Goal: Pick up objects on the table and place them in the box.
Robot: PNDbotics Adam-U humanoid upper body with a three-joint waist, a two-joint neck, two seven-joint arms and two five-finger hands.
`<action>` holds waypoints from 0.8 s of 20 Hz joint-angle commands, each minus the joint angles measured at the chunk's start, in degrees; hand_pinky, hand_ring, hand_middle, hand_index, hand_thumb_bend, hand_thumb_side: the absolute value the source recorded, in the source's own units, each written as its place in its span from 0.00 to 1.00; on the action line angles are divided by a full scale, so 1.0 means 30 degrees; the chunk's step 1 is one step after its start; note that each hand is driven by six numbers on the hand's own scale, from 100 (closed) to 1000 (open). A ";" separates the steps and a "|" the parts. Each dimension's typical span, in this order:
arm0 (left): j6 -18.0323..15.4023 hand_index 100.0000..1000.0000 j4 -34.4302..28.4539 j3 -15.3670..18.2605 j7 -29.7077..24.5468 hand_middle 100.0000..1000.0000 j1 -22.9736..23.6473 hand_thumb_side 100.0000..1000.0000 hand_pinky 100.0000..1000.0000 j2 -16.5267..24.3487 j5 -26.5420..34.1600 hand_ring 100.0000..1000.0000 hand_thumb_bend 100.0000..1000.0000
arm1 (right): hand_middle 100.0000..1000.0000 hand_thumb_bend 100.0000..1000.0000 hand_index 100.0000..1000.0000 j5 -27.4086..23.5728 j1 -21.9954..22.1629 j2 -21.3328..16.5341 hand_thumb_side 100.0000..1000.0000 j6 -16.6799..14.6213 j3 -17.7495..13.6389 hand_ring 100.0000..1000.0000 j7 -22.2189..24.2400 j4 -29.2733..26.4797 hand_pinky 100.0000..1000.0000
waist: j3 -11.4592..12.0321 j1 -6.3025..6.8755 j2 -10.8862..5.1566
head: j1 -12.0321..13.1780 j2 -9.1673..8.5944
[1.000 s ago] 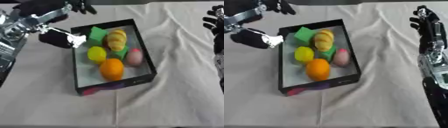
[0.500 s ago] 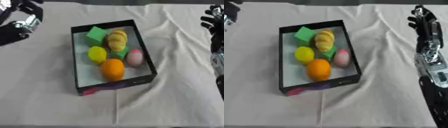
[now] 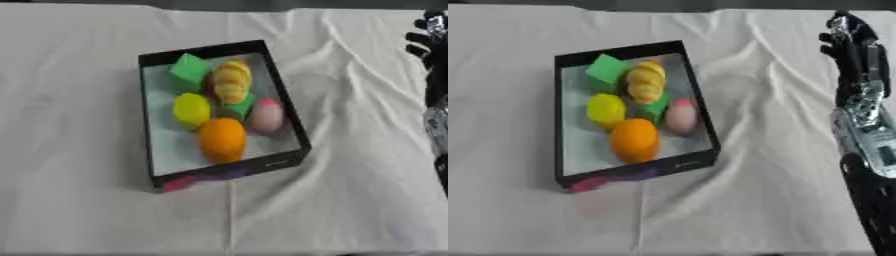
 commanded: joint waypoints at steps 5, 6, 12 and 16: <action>-0.2368 0.88 0.2186 -0.0061 0.2482 0.80 -0.0060 0.81 0.72 -0.0350 0.2470 0.74 0.06 | 0.72 0.00 0.78 0.0381 -0.0375 -0.0035 0.59 -0.0142 -0.0186 0.76 -0.0018 -0.0315 0.78 | -0.0139 -0.0304 -0.0368 | -0.0066 -0.0349; -0.2715 0.88 0.2382 -0.0130 0.2828 0.80 -0.0082 0.81 0.72 -0.0395 0.2816 0.74 0.06 | 0.72 0.00 0.78 0.0466 -0.0354 0.0011 0.59 -0.0135 -0.0203 0.76 -0.0034 -0.0303 0.78 | -0.0140 -0.0307 -0.0339 | -0.0073 -0.0374; -0.4625 0.88 0.3423 -0.0569 0.4826 0.80 -0.0048 0.81 0.73 -0.0444 0.4814 0.76 0.08 | 0.77 0.00 0.79 0.0893 -0.0249 0.0277 0.60 -0.0191 -0.0240 0.82 0.0015 -0.0276 0.80 | -0.0166 -0.0235 -0.0162 | 0.0048 -0.0456; -0.5371 0.88 0.3650 -0.1134 0.6225 0.80 0.0150 0.81 0.72 -0.0241 0.6213 0.74 0.07 | 0.78 0.00 0.80 0.1050 -0.0385 0.0356 0.60 -0.0276 -0.0147 0.84 0.0162 -0.0228 0.80 | -0.0195 -0.0114 -0.0126 | 0.0222 -0.0412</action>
